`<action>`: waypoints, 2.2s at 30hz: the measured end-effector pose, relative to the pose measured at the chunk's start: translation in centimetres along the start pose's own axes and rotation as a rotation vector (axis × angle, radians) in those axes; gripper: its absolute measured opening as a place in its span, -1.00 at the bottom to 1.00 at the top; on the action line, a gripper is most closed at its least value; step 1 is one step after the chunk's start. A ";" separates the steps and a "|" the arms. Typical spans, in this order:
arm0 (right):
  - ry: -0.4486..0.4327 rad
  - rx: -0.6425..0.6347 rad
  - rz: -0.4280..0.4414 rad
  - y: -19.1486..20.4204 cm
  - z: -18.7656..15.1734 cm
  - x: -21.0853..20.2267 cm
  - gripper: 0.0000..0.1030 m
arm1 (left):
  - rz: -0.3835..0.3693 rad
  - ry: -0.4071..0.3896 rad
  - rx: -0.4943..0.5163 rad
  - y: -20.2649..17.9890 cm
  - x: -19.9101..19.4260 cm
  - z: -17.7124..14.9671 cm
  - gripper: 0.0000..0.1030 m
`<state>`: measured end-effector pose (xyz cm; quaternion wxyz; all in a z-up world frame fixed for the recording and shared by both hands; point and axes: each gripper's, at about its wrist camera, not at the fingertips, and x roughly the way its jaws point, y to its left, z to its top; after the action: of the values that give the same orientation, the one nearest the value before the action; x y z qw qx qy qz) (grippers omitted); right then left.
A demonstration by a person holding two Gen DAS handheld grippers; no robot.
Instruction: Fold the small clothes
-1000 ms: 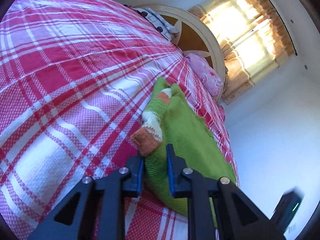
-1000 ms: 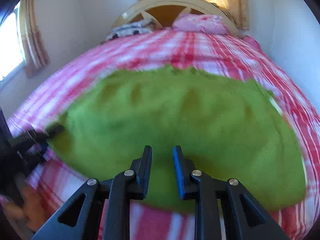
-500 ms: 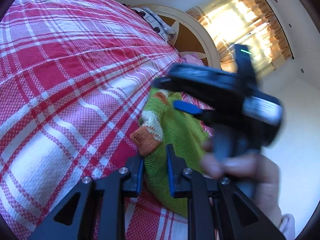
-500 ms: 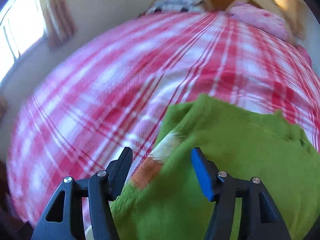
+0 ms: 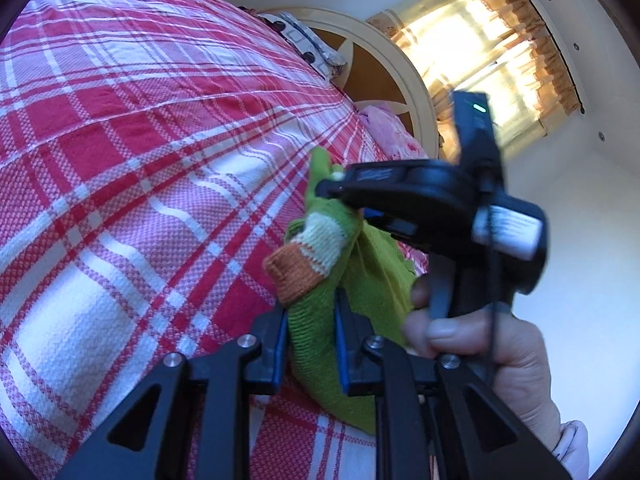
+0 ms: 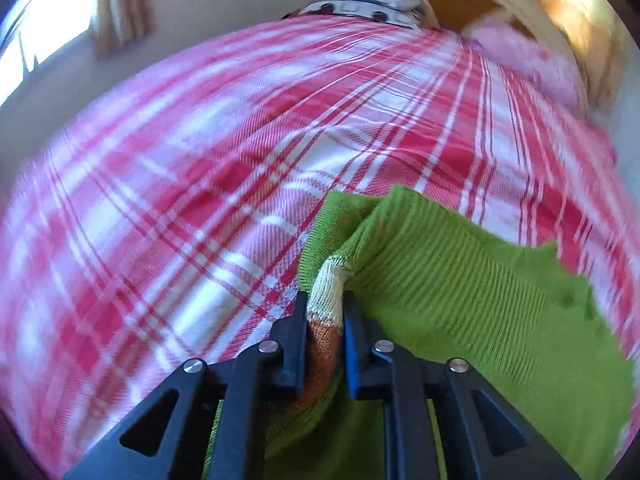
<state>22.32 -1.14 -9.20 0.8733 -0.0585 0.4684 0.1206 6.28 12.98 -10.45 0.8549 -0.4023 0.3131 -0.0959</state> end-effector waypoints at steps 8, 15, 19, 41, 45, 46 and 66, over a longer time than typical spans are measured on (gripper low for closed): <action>-0.119 0.179 0.155 -5.5 -1.1 -5.1 -0.76 | 0.052 -0.005 0.197 -4.1 -0.5 -0.4 -0.64; -0.190 0.215 0.131 -10.0 -2.9 -8.9 -0.79 | 0.053 -0.039 0.452 -10.4 -0.7 -1.6 -0.70; -0.202 0.265 0.126 -13.5 -4.1 -10.7 -0.80 | 0.024 -0.039 0.582 -14.0 -0.3 -3.3 -0.75; -0.218 0.348 0.068 -26.0 -11.6 -14.2 -0.80 | -0.053 0.129 0.835 -24.0 4.9 -12.1 -0.77; -0.214 0.339 0.054 -26.3 -12.1 -14.0 -0.80 | -0.046 0.156 0.827 -24.1 5.5 -12.7 -0.77; -0.214 0.331 0.047 -26.3 -12.2 -14.0 -0.80 | -0.045 0.163 0.825 -24.1 5.7 -12.9 -0.77; -0.205 0.360 -0.018 -30.0 -14.9 -14.3 -0.80 | -0.108 0.290 0.828 -26.4 8.2 -16.6 -0.77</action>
<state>10.68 -35.47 -5.90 0.9138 0.1067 0.3905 0.0325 4.88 -18.21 -2.42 0.8850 -0.0240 0.3437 -0.3131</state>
